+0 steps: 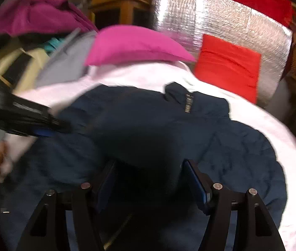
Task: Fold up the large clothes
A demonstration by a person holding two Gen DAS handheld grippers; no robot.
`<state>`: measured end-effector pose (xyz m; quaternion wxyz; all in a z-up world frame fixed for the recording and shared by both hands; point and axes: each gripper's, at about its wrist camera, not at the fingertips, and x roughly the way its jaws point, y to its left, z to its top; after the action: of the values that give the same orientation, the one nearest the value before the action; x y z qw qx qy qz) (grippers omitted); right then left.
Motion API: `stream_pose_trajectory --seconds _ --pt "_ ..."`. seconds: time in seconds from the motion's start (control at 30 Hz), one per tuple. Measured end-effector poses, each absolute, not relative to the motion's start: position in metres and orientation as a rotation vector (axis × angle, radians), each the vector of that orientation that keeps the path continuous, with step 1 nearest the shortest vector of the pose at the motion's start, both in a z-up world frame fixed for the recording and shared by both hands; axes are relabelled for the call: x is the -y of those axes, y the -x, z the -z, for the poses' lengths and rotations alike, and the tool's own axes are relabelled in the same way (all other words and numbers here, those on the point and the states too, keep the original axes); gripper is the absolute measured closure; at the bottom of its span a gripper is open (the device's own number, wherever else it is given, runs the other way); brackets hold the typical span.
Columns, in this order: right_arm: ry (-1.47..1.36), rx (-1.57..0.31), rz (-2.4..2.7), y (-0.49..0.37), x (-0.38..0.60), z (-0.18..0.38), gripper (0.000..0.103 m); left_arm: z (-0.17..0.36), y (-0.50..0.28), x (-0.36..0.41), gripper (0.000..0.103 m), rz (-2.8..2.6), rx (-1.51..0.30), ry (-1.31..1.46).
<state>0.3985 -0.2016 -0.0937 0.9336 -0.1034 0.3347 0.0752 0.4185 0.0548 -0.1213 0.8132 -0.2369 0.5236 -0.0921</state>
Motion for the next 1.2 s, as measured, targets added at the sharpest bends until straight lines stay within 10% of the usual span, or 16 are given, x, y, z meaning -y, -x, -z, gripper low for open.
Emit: stream_pose_trajectory --seconds 0.13,0.5,0.83,1.0,1.2 --pt "-0.011 -0.694 -0.082 -0.41 0.242 0.089 0.049 0.124 -0.419 -0.05 0.057 0.196 -1.124 0.49" --pt "-1.048 -0.804 -0.151 -0.394 0.4 0.143 0.049 0.113 -0.417 -0.023 0.057 0.148 -1.089 0.309" --pt "-1.336 -0.645 -0.234 -0.386 0.448 0.162 0.042 0.116 -0.42 -0.019 0.057 0.129 -1.093 0.305" --pt "-1.329 -0.676 -0.188 -0.386 0.452 0.166 0.083 0.114 -0.416 -0.019 0.057 0.129 -1.073 0.295" --pt "-1.108 -0.635 -0.156 -0.372 0.44 0.119 0.09 0.108 -0.413 -0.017 0.057 0.133 -1.049 0.281"
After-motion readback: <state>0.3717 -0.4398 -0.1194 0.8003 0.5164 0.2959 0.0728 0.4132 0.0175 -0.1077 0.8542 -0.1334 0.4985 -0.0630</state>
